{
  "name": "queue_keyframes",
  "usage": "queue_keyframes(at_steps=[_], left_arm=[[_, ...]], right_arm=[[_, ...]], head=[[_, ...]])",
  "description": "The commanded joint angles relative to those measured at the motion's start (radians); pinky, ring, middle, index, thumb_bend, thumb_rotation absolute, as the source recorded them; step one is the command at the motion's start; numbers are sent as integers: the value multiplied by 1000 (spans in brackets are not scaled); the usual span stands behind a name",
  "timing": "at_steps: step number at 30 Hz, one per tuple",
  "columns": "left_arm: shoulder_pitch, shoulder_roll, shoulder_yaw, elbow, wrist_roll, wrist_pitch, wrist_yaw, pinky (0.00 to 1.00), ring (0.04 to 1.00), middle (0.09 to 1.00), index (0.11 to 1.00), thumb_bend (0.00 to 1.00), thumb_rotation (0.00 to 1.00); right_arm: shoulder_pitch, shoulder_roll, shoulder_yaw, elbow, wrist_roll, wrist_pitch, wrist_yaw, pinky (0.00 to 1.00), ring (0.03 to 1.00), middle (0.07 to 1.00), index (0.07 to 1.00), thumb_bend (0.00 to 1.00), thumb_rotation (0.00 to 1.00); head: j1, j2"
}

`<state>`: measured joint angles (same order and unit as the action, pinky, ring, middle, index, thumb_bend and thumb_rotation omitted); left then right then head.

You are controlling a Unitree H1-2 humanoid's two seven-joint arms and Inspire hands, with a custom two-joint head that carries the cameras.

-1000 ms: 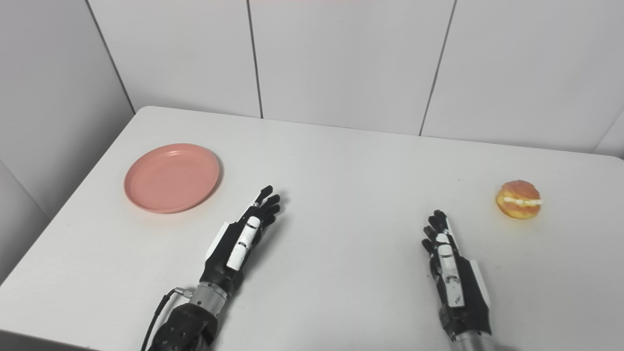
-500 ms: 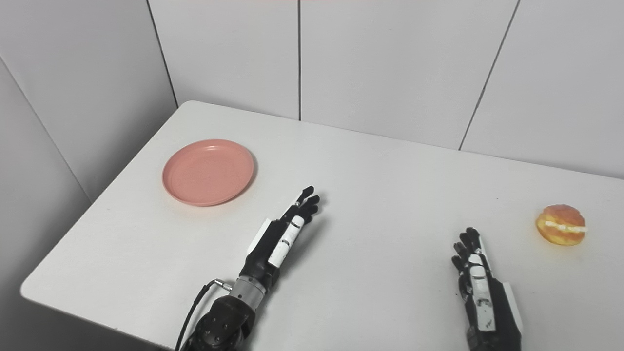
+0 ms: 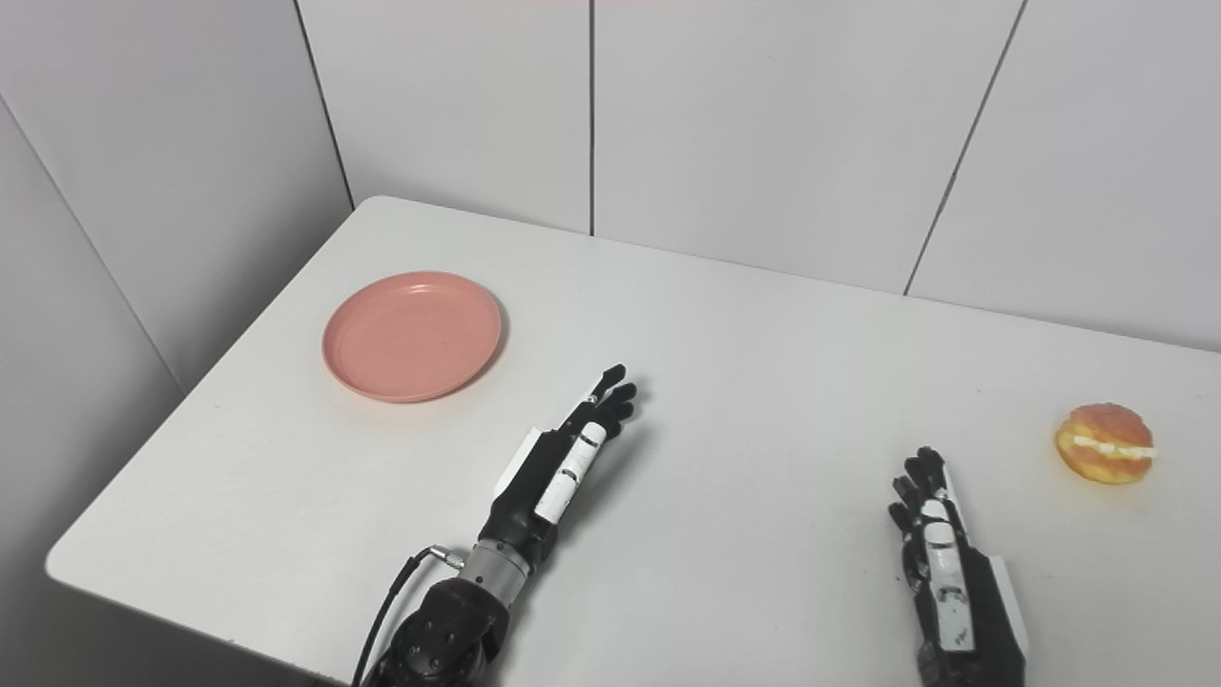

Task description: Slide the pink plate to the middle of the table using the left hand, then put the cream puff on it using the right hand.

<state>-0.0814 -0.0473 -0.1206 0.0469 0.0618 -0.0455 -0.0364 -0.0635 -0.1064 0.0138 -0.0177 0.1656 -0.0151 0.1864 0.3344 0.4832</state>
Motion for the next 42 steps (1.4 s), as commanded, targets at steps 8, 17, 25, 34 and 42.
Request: queue_keyframes(at_steps=[8,17,25,34,42], left_arm=[[26,0,-13,-32,-63,67,-45,973,973,988,986,433,1000],[15,33,-18,-141,-88,141,-75,976,976,986,979,426,1000],[-14,74,-22,-228,-90,179,-115,980,969,973,973,466,1000],[-64,101,31,-310,-147,225,-137,949,948,969,971,498,1000],[-102,116,88,-377,-157,253,-115,957,948,969,967,498,1000]], right_arm=[[-3,3,-7,-15,0,10,-8,1000,1000,1000,1000,154,1000],[-6,11,-7,-7,4,1,-8,1000,1000,1000,1000,134,1000],[-12,12,-7,10,7,-20,-2,1000,1000,1000,1000,136,1000],[-11,14,-7,8,15,-15,1,1000,1000,1000,1000,123,1000],[-13,12,-9,18,31,-18,10,1000,1000,1000,1000,114,1000]], head=[[-3,-2],[-2,-2],[2,-4],[6,-4],[10,-7]])
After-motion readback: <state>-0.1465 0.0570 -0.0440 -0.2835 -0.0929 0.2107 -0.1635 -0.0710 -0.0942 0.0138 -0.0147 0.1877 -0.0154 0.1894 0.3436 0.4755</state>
